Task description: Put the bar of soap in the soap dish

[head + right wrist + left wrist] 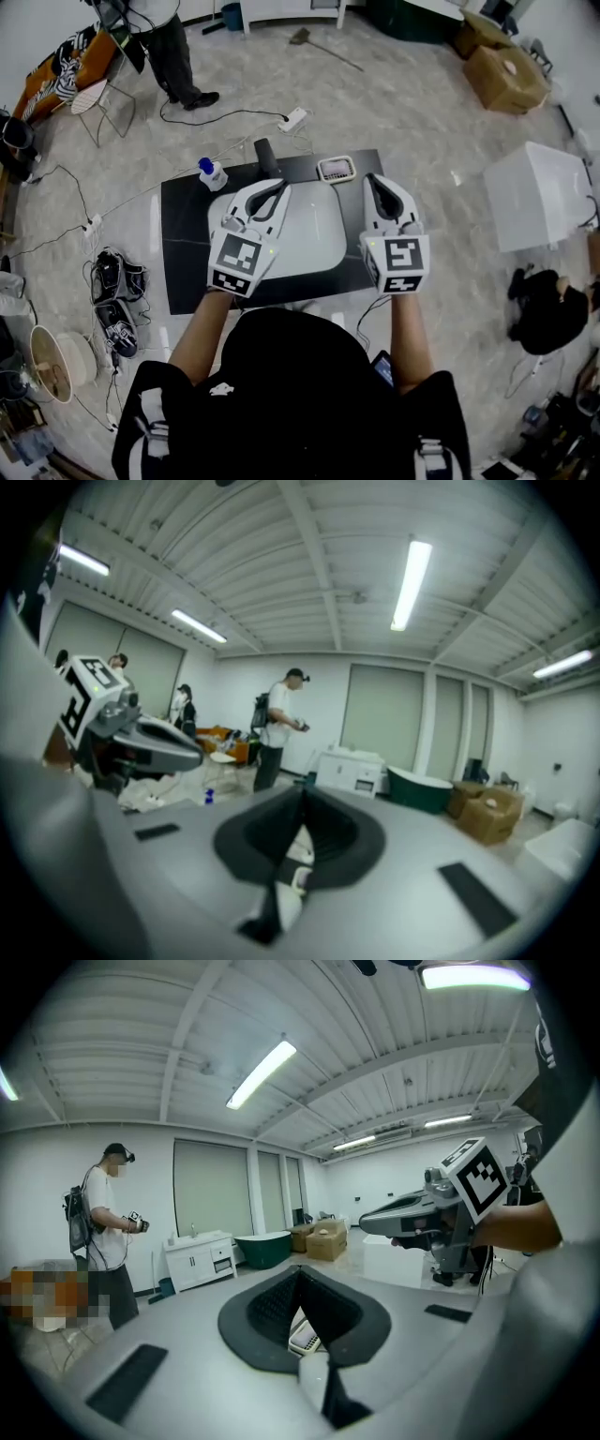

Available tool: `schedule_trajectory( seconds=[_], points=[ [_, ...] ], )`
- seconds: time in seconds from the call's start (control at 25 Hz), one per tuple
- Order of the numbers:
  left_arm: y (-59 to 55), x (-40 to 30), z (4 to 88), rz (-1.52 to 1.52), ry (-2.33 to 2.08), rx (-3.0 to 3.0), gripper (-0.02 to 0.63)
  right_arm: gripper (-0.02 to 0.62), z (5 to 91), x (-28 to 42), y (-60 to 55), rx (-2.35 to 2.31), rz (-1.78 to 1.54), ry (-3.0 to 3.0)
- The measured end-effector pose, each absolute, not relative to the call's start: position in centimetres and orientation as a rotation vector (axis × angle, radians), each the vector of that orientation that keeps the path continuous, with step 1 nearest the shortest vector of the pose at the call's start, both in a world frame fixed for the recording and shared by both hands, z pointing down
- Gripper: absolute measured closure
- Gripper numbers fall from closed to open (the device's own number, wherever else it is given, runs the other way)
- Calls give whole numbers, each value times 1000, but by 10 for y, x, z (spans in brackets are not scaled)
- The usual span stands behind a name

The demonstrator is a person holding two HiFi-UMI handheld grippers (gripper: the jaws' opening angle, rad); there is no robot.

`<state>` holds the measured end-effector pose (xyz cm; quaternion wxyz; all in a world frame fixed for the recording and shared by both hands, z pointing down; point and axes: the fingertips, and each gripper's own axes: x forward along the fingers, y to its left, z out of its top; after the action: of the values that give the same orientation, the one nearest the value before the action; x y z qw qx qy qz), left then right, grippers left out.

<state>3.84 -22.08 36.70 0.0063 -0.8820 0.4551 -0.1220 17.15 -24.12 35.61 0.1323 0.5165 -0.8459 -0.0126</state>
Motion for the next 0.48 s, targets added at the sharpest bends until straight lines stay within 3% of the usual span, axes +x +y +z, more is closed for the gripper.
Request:
schedule_trajectory(
  seconds=[0.48],
  points=[
    [-214, 38, 311, -268, 1374, -2676, 581, 561, 318, 168, -227, 1587, -106, -2492]
  ],
)
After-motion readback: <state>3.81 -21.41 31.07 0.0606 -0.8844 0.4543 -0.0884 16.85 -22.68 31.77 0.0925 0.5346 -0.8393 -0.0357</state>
